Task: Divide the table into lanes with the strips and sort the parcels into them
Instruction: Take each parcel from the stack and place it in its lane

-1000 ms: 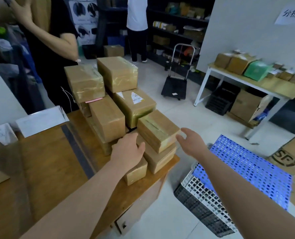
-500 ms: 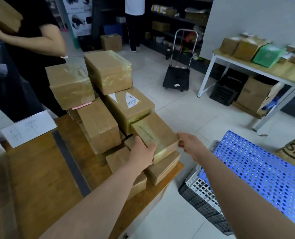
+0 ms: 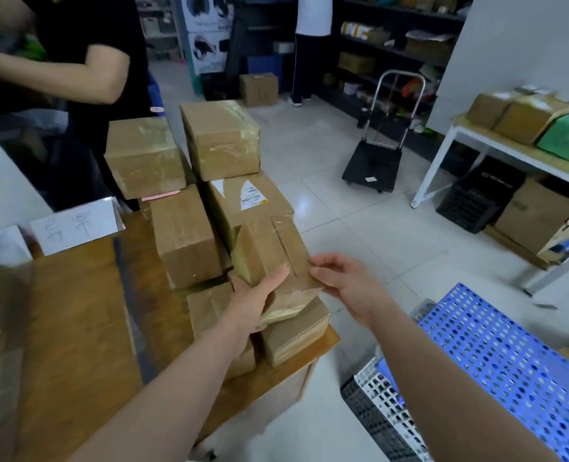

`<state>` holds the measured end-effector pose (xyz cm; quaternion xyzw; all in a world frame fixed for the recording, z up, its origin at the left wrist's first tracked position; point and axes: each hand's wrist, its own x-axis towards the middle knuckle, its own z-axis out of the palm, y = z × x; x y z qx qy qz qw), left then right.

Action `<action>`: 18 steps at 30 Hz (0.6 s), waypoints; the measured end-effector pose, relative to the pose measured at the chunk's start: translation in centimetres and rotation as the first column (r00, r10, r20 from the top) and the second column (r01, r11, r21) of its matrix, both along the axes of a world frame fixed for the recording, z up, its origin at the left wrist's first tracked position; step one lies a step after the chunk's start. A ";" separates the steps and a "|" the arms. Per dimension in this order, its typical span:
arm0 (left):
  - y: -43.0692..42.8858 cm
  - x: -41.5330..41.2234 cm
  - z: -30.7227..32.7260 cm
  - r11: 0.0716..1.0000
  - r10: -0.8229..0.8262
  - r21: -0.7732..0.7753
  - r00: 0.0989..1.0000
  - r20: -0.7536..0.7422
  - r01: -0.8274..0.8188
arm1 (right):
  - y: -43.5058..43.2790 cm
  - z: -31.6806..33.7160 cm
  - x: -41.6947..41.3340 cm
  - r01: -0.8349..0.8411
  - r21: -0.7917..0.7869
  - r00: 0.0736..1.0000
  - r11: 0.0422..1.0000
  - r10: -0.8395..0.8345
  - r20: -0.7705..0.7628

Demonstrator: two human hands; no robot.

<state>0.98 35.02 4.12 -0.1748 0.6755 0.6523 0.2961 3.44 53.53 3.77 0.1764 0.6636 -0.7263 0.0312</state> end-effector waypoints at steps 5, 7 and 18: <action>0.0 2.1 0.6 0.910 0.088 0.402 0.994 0.057 -0.103 | 0.6 0.2 0.5 -0.120 0.069 0.990 0.990 0.114 0.078; 0.0 2.5 0.4 0.870 0.118 0.474 0.991 0.059 -0.131 | 0.7 -0.1 0.8 -0.185 0.041 0.972 0.982 0.177 0.158; -0.8 3.6 -0.8 0.976 0.214 0.087 0.961 -0.175 -0.201 | 1.1 1.0 1.4 -0.164 0.043 0.985 0.986 0.161 0.061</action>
